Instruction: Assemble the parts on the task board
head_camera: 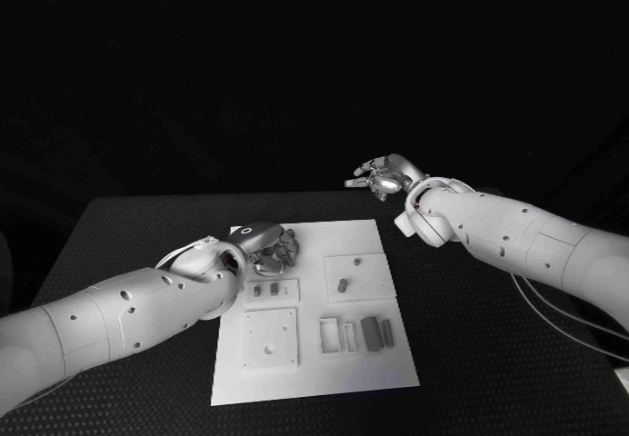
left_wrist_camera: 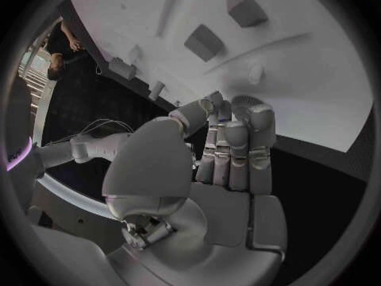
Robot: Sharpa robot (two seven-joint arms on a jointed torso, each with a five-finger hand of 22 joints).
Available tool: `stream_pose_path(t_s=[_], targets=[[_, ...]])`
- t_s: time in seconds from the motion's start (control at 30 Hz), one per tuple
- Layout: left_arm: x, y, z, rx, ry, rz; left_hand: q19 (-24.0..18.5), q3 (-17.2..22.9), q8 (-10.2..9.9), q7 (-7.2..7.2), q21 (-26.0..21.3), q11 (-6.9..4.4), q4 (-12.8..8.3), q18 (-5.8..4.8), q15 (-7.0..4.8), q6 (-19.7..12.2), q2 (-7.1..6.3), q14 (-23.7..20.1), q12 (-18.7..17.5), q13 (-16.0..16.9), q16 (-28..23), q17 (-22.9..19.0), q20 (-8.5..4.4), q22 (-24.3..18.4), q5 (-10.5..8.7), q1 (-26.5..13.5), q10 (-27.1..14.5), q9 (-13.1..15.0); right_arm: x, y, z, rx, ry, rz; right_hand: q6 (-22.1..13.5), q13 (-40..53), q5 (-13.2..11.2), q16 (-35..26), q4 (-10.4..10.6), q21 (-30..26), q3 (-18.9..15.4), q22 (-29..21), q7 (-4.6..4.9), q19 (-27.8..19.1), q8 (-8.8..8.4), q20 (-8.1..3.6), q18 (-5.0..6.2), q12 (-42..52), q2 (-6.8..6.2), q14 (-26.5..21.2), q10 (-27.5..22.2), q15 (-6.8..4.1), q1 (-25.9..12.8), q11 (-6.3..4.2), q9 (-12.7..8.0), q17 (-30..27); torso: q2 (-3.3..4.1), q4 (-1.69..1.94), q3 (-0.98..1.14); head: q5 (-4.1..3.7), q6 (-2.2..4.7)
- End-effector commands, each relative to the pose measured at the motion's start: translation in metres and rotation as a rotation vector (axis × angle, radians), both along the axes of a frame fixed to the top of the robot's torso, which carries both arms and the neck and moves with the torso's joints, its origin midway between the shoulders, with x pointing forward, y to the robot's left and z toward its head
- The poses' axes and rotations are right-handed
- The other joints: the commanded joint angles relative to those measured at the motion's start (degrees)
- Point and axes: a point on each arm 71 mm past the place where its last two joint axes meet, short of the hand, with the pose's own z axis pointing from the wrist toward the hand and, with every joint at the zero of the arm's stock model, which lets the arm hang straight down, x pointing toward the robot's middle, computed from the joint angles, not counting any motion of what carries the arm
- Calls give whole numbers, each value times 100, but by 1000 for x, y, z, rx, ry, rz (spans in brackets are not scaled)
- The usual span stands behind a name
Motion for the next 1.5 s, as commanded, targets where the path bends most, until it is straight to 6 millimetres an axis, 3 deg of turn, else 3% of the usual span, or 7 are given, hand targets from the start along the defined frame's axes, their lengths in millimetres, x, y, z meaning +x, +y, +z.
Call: stream_pose_path(t_s=[0.03,0.6,0.8,1.17,1.5], targets=[[0,4,4,-22,10,4,1,35,25,-11,17,5,-13,652,-7,45,-8,31,15,12,-7,-8,-50,92,29,-57,49,6,0,0,0,-3,-2,13,2,-6,5,34,3,-15,-26,-10,32,3,35,-32,483,23,16,-46,-28,-12,-58,10,-8,-5,0,5,0,15,12],[2,47,15,40,35,61,-3,44,36,-20,10,-2,-17,645,-14,61,-19,26,11,23,-16,-18,-56,93,29,-69,71,12,-1,-6,0,-6,0,4,3,-9,5,35,1,-14,-26,-10,31,3,35,-33,483,25,14,-46,-29,-13,-58,9,-8,-7,-1,13,-5,63,16],[3,49,13,63,34,61,-8,46,37,-21,6,-3,-19,642,-15,63,-21,22,8,25,-19,-20,-57,94,27,-70,75,13,-1,-5,0,-6,0,7,2,-10,5,36,1,-14,-25,-10,31,2,35,-34,483,26,13,-47,-29,-13,-58,9,-9,-8,5,12,-15,78,16],[5,48,8,83,42,58,-15,51,36,-21,1,-3,-19,637,-15,61,-18,17,1,28,-23,-24,-58,94,25,-73,76,13,-1,-4,0,-5,1,8,2,-13,5,36,2,-14,-24,-10,31,2,35,-34,483,28,13,-48,-30,-13,-59,9,-9,-10,9,-12,-2,90,6],[0,44,-2,94,67,43,-19,52,36,-21,-3,-3,-18,634,-15,60,-15,14,-3,31,-25,-27,-58,94,24,-79,80,13,-1,-4,0,-5,1,9,1,-16,5,37,2,-14,-23,-11,31,2,35,-34,483,29,14,-48,-31,-13,-60,9,-10,-11,7,-8,3,76,-19]])
